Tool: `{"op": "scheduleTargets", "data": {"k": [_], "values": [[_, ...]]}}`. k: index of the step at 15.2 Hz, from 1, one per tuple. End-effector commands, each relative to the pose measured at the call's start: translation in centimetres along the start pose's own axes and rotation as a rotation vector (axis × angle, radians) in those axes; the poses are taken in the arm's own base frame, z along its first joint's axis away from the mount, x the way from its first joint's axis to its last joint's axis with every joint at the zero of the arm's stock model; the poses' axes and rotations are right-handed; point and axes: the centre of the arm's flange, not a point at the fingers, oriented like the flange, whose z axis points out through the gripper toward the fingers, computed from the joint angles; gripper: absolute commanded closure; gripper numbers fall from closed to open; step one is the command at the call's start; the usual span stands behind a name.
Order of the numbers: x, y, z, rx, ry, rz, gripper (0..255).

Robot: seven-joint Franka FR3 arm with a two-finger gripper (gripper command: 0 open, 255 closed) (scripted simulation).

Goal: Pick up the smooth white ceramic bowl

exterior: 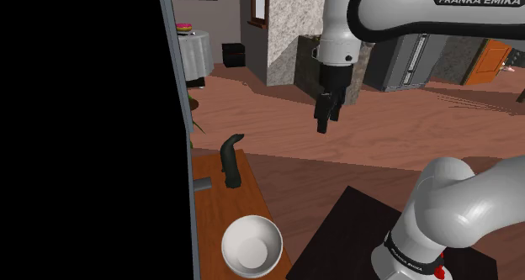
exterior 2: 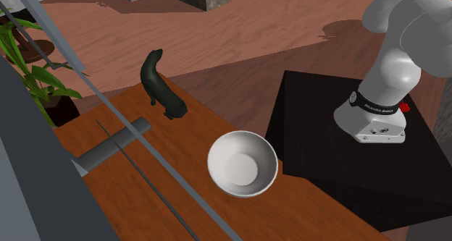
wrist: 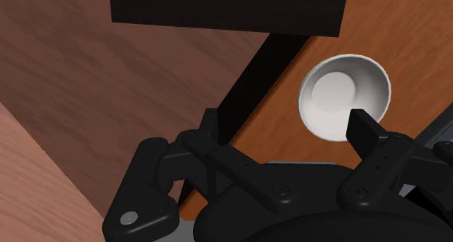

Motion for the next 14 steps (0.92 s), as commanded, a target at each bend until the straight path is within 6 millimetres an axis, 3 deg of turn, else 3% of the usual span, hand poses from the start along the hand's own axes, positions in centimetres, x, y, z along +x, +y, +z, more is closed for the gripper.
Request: {"op": "scheduleTargets", "data": {"k": [1,14], "values": [[0.0,0.0,0.0,0.0,0.0,0.0,0],[5.6,-3.8,15.6,0.029,0.016,-0.027,0]]}}
